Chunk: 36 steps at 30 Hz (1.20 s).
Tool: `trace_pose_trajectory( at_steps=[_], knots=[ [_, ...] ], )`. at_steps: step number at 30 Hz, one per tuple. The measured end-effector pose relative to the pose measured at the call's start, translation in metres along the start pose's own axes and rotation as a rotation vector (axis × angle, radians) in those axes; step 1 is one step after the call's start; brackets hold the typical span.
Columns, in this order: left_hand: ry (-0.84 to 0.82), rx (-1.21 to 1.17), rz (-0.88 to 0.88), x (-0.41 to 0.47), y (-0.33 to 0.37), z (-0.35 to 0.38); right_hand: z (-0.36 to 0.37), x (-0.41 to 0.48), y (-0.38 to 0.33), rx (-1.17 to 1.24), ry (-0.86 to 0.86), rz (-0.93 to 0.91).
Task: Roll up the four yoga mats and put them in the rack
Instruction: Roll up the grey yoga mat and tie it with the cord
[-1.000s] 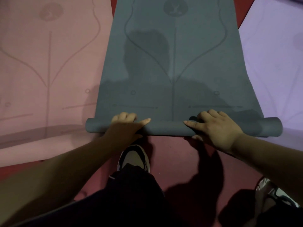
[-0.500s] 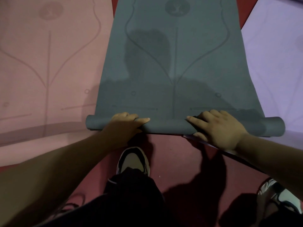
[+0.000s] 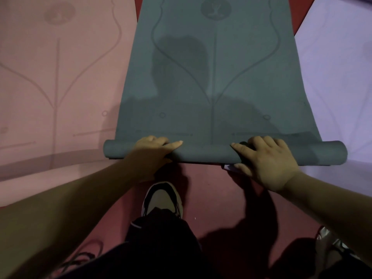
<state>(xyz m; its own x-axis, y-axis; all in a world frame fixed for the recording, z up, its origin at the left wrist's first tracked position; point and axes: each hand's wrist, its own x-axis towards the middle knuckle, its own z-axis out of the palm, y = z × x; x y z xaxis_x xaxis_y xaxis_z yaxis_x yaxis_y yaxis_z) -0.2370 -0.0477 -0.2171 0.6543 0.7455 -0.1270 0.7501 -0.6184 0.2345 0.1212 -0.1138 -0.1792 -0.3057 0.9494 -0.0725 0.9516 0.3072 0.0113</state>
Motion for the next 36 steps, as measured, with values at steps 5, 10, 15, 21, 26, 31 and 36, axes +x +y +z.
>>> trace_pose_trajectory(
  at_steps=[5, 10, 15, 21, 26, 31, 36],
  knots=[
    [0.007, -0.091, 0.058, 0.002, -0.001, -0.019, -0.007, 0.004, 0.007, 0.025, -0.040, -0.028],
    [-0.061, -0.174, 0.059, -0.005, 0.011, -0.047, -0.021, -0.012, 0.019, 0.113, -0.114, -0.053],
    [-0.299, -0.246, 0.022, -0.012, 0.031, -0.052, -0.029, -0.044, 0.021, 0.212, -0.265, -0.052],
    [-0.375, -0.350, 0.042, -0.027, 0.046, -0.050, -0.026, -0.070, 0.009, 0.217, -0.250, -0.043],
    [-0.400, -0.325, 0.008, -0.028, 0.043, -0.043, -0.022, -0.081, -0.004, 0.155, -0.096, -0.005],
    [-0.280, -0.166, 0.061, -0.041, 0.047, -0.028, -0.018, -0.076, -0.001, 0.187, -0.207, 0.040],
    [-0.069, -0.077, 0.088, -0.047, 0.050, -0.017, -0.013, -0.070, 0.003, 0.230, -0.320, 0.071]
  ],
)
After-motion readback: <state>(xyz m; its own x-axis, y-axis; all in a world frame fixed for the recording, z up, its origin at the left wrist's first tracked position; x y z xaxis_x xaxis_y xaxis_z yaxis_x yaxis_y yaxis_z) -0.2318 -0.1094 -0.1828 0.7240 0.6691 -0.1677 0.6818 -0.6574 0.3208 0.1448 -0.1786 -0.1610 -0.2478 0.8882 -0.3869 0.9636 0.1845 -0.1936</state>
